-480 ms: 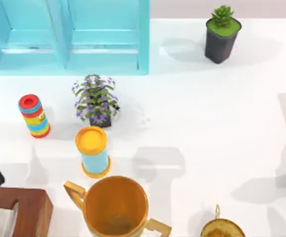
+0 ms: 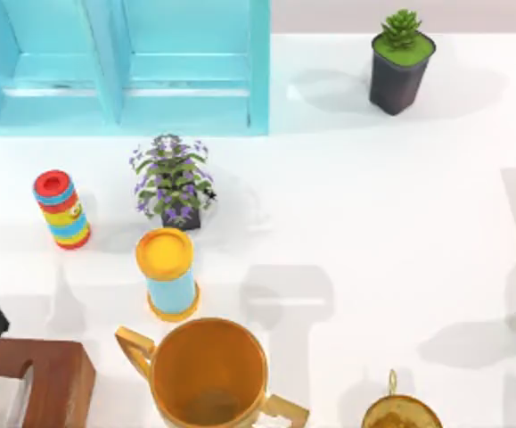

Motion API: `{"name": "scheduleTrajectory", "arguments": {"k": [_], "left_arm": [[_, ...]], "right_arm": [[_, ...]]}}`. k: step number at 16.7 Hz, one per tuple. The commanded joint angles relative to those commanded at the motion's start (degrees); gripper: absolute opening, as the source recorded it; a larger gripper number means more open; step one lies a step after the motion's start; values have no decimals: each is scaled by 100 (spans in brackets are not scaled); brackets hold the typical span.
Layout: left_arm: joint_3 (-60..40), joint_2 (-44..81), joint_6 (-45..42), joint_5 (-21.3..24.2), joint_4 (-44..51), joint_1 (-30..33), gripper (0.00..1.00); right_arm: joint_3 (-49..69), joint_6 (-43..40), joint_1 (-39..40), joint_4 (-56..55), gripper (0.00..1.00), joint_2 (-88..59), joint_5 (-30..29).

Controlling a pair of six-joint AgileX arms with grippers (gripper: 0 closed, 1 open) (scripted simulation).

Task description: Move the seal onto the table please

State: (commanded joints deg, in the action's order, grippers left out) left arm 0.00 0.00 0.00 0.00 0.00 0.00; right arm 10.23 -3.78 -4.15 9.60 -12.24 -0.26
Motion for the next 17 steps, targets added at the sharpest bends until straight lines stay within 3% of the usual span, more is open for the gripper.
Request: {"name": "scheduleTrajectory", "arguments": {"k": [17], "left_arm": [[0, 0, 0, 0, 0, 0, 100]], "right_arm": [[5906, -2206, -2241, 5554, 100, -7508, 76]]}}
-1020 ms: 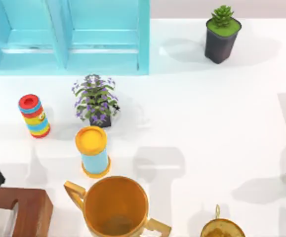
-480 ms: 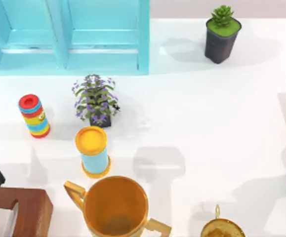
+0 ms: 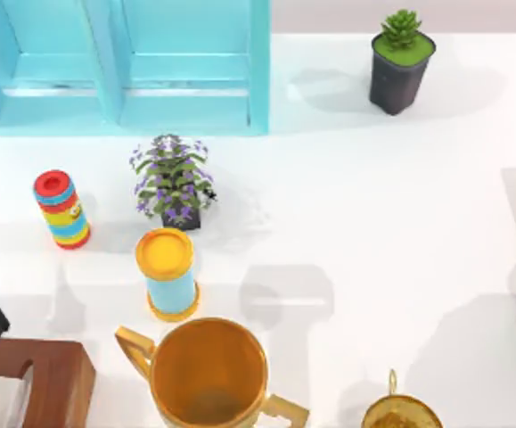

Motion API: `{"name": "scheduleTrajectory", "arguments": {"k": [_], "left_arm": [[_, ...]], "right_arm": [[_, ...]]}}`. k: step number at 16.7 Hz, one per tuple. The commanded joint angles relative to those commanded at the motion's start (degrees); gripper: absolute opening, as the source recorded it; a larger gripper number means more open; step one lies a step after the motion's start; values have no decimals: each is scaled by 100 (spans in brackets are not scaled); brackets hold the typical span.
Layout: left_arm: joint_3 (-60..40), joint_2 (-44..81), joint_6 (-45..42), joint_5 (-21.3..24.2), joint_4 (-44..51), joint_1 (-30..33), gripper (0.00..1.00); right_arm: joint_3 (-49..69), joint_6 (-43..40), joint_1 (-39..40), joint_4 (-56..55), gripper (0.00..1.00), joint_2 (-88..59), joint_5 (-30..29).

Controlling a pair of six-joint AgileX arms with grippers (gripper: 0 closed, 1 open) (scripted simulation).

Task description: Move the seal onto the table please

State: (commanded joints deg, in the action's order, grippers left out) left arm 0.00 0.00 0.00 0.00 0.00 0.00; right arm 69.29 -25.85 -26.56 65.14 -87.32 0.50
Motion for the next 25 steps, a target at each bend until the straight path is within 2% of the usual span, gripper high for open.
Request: {"name": "scheduleTrajectory", "arguments": {"k": [5, 11, 14, 20, 25], "left_arm": [[0, 0, 0, 0, 0, 0, 100], [0, 0, 0, 0, 0, 0, 100], [0, 0, 0, 0, 0, 0, 100], [0, 0, 0, 0, 0, 0, 100], [0, 0, 0, 0, 0, 0, 100]], "right_arm": [[766, -287, -263, 597, 100, -824, -47], [762, -291, -245, 588, 100, -838, -47], [431, -274, -251, 191, 100, -954, -49], [-667, -267, -248, -1425, 100, -1377, -50], [-859, -269, -251, -1649, 100, -1468, -50]]}}
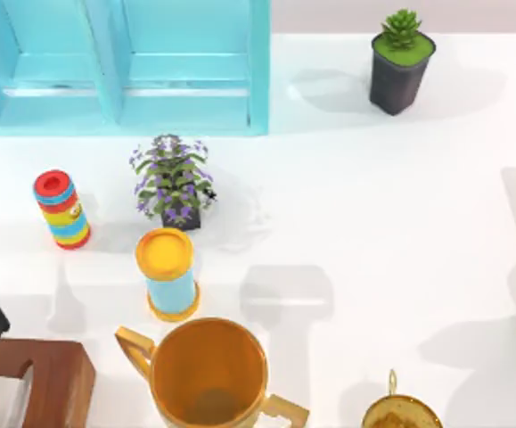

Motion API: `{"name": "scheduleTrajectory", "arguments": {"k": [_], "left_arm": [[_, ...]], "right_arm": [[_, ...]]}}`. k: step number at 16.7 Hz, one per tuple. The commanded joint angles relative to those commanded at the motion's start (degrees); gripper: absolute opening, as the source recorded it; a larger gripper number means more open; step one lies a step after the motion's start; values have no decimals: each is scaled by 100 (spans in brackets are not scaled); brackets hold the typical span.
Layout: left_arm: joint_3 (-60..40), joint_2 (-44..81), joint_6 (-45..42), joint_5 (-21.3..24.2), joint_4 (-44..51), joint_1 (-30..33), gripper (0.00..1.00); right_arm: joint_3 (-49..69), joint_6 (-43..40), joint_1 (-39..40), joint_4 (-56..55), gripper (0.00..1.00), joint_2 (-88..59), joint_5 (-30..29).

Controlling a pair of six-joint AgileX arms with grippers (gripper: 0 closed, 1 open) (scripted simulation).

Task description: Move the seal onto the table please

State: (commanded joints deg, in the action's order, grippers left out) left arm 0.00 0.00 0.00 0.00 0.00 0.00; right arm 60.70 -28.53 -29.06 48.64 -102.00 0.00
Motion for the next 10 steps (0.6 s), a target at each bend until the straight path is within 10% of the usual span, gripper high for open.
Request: {"name": "scheduleTrajectory", "arguments": {"k": [10], "left_arm": [[0, 0, 0, 0, 0, 0, 100]], "right_arm": [[0, 0, 0, 0, 32, 0, 0]]}}
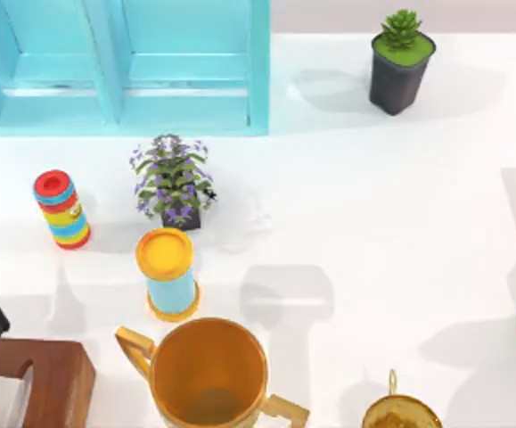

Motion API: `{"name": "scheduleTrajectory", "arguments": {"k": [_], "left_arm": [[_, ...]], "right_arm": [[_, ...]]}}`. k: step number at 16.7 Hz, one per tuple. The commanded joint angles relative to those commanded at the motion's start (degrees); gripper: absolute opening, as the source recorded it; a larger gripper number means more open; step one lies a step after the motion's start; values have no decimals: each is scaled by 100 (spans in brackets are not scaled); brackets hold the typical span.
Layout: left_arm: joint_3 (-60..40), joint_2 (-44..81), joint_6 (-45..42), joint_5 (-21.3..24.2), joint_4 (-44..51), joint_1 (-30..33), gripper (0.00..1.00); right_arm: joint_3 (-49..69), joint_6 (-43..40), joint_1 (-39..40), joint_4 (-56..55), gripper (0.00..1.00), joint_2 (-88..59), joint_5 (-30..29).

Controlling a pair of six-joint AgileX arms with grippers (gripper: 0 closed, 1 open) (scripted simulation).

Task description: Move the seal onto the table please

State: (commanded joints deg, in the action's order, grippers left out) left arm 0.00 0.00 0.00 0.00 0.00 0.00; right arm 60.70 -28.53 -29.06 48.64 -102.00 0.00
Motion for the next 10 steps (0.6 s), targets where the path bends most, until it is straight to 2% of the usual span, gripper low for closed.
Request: {"name": "scheduleTrajectory", "arguments": {"k": [4, 10], "left_arm": [[0, 0, 0, 0, 0, 0, 100], [0, 0, 0, 0, 0, 0, 100]], "right_arm": [[0, 0, 0, 0, 2, 0, 0], [0, 0, 0, 0, 0, 0, 0]]}}
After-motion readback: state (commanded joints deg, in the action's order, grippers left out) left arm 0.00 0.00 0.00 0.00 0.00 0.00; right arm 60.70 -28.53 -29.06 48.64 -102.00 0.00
